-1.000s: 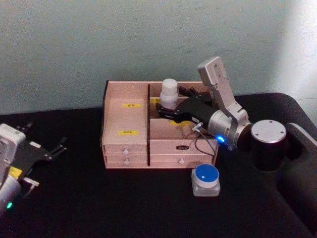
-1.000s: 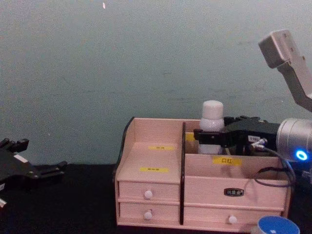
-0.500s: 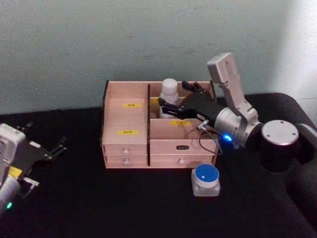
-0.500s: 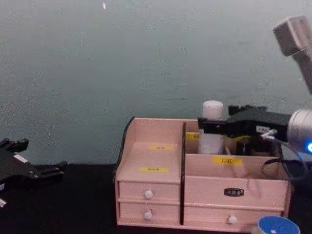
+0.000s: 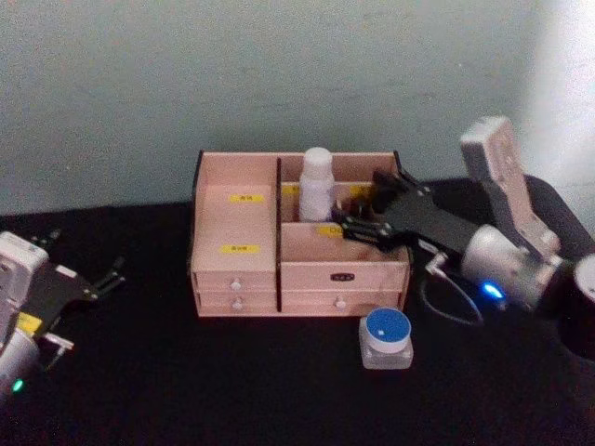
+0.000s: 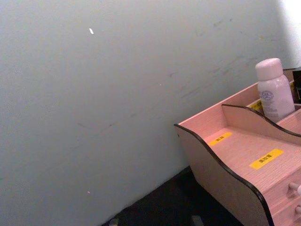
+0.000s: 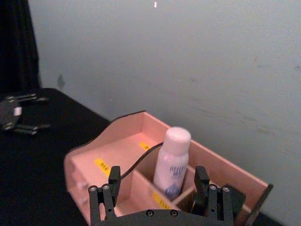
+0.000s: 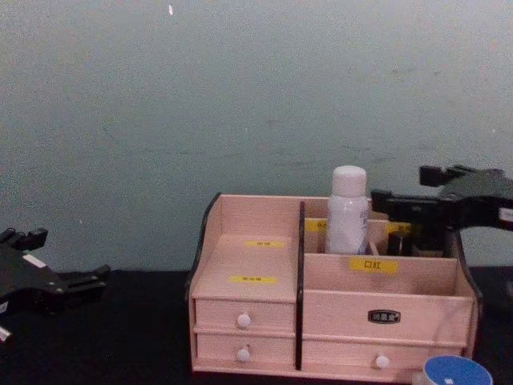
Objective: Pick up the facial cleanser and watermelon frost from the table and place them into the tiered storage box.
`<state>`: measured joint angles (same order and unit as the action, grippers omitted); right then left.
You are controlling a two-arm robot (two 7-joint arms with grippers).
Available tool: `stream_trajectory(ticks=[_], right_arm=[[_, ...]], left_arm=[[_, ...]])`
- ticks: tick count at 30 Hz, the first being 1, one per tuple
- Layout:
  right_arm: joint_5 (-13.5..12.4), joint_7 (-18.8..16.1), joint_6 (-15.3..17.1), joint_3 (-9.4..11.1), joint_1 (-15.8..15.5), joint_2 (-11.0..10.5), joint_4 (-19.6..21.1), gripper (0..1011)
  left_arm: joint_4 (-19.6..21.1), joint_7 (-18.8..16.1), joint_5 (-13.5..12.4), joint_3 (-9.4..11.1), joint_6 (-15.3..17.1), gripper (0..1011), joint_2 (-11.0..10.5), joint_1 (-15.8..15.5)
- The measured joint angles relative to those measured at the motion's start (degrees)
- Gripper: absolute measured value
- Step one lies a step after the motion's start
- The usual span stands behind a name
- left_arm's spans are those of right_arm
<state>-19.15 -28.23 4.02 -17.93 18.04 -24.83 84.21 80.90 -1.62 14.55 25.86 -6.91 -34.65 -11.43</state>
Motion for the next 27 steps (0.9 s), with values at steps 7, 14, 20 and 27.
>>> stream_trajectory(ticks=[7, 14, 20, 27], right_arm=[[-2.58, -1.41, 0.1, 1.37, -5.46, -4.56, 5.26, 1000], [-4.68, -2.09, 0.61, 2.12, -10.19, -8.94, 8.59, 1000], [-5.01, -1.73, 2.01, 1.13, -11.71, -10.64, 8.97, 1000], [-4.6, -1.62, 3.52, -0.91, -11.63, -11.53, 8.15, 1000]], left_arm=[[0.0, 0.0, 0.0, 0.0, 0.0, 1001, 0.0, 0.0], [0.0, 0.0, 0.0, 0.0, 0.0, 1001, 0.0, 0.0], [0.0, 0.0, 0.0, 0.0, 0.0, 1001, 0.0, 0.0], [0.0, 0.0, 0.0, 0.0, 0.0, 1001, 0.0, 0.0]])
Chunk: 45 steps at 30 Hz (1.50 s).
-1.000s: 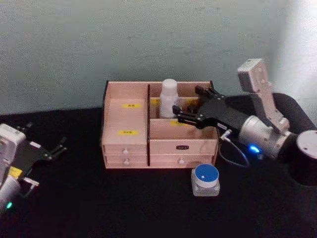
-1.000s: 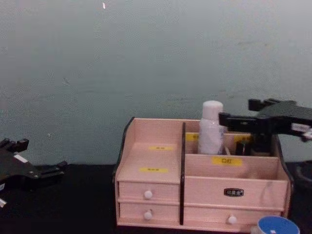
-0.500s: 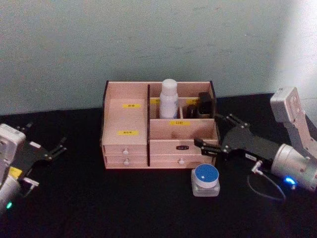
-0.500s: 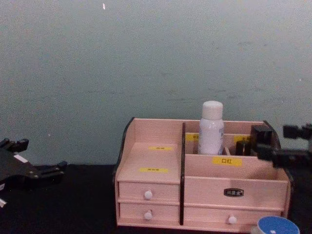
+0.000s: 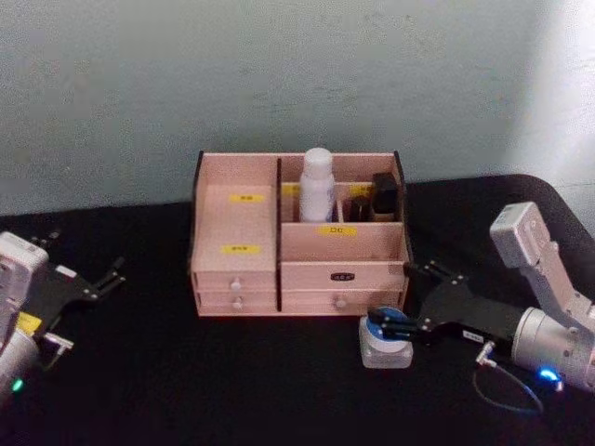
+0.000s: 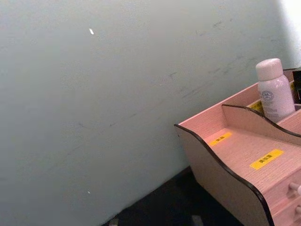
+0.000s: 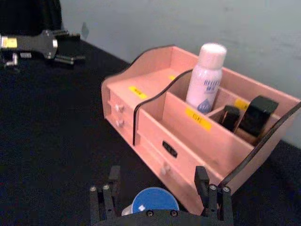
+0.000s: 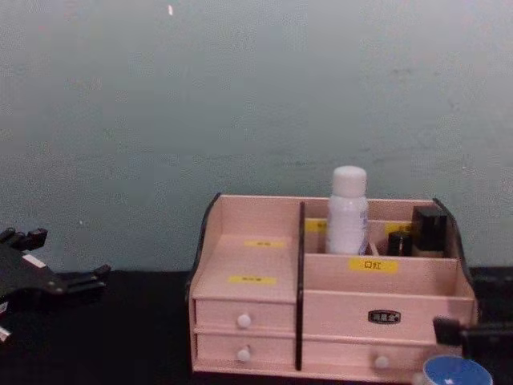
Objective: Pick up the facial cleanser and watermelon frost from the table and place them into the tiered storage box.
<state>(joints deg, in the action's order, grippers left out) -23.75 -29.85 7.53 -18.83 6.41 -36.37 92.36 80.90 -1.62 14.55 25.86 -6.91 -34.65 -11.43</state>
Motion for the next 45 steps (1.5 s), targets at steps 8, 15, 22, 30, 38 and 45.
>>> stream_trajectory(ticks=[8, 15, 22, 30, 38, 45], right_arm=[[0.53, -0.03, 1.44, -1.69, 0.76, -0.27, -1.29, 1000], [1.09, 0.06, 2.35, -2.78, 1.34, -0.32, -2.24, 1000], [1.62, 0.38, 3.16, -3.52, 1.92, -0.1, -3.28, 1000], [1.86, 0.37, 3.86, -4.11, 2.38, 0.1, -4.14, 1000], [2.24, 0.45, 4.33, -4.59, 2.73, 0.36, -4.91, 1000], [2.48, 0.59, 4.49, -4.84, 3.23, 0.97, -6.04, 1000]], left_arm=[[0.0, 0.0, 0.0, 0.0, 0.0, 1001, 0.0, 0.0], [0.0, 0.0, 0.0, 0.0, 0.0, 1001, 0.0, 0.0], [0.0, 0.0, 0.0, 0.0, 0.0, 1001, 0.0, 0.0], [0.0, 0.0, 0.0, 0.0, 0.0, 1001, 0.0, 0.0], [0.0, 0.0, 0.0, 0.0, 0.0, 1001, 0.0, 0.0], [0.0, 0.0, 0.0, 0.0, 0.0, 1001, 0.0, 0.0]])
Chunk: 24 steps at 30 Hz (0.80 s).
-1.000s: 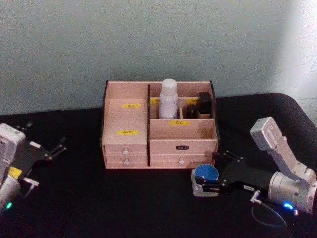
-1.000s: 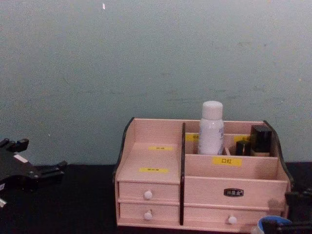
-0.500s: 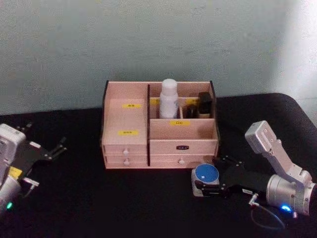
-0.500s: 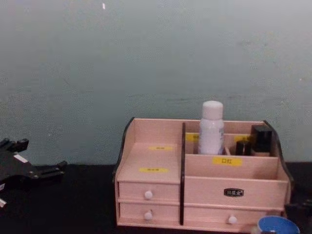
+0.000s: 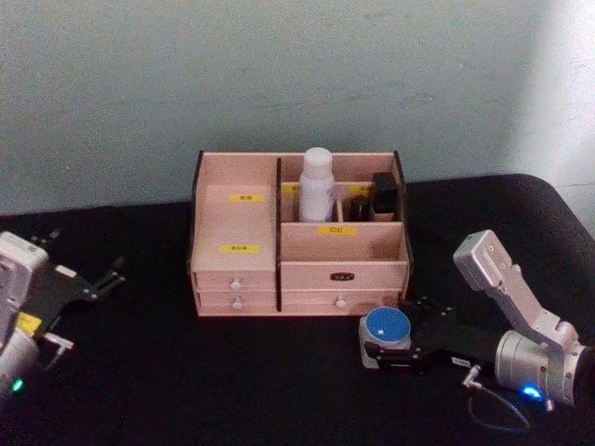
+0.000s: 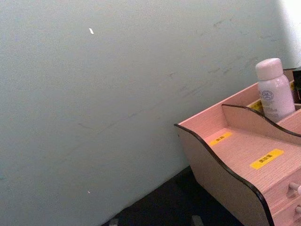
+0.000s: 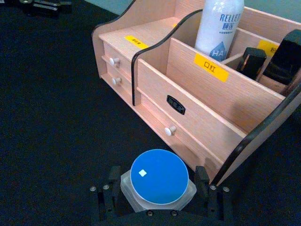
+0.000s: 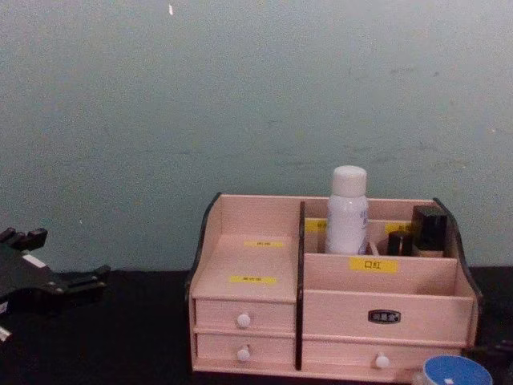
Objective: Pick up the facial cleanser and watermelon frost from the table and place them into the tiered storage box.
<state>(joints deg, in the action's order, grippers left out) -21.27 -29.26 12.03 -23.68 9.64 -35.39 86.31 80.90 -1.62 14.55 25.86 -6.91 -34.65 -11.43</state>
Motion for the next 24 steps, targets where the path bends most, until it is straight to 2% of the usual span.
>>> stream_trajectory(ticks=[24], right_arm=[[-0.69, -0.48, 0.63, -0.41, 1.08, 0.95, -1.79, 1000]], left_arm=[[0.0, 0.0, 0.0, 0.0, 0.0, 1001, 0.0, 0.0]])
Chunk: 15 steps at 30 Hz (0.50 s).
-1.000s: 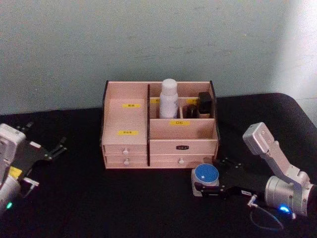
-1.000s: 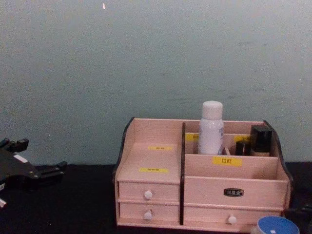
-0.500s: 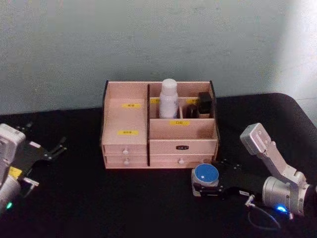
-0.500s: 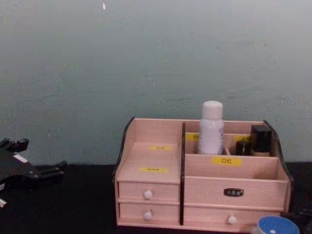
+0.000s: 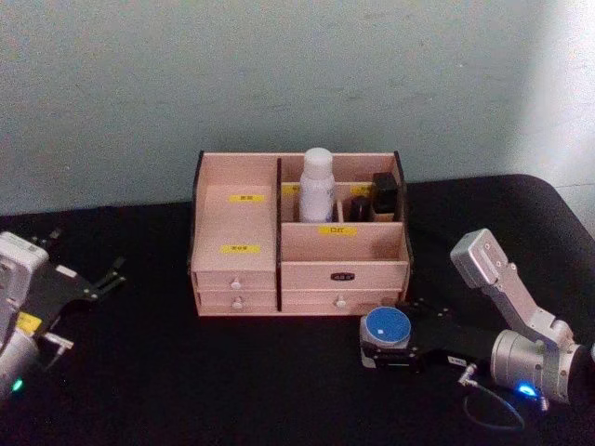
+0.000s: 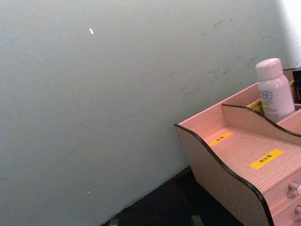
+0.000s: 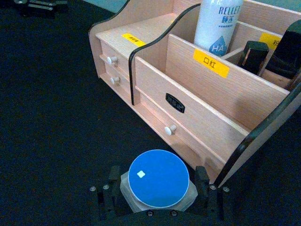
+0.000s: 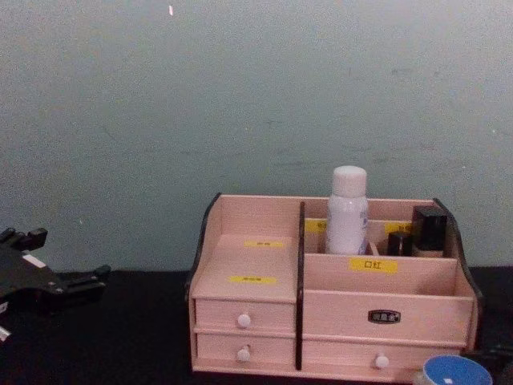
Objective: Pick up the facial cleanser and watermelon frost from the table and place them into the tiered storage box.
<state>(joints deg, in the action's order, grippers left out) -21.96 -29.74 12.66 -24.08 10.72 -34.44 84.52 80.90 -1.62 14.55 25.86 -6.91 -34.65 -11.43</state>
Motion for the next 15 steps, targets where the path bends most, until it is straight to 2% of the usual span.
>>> stream_trajectory(ticks=[15], right_arm=[[-0.37, 0.03, 0.07, -0.01, 0.03, 0.03, -0.02, 1000]], left_arm=[[0.0, 0.0, 0.0, 0.0, 0.0, 1001, 0.0, 0.0]])
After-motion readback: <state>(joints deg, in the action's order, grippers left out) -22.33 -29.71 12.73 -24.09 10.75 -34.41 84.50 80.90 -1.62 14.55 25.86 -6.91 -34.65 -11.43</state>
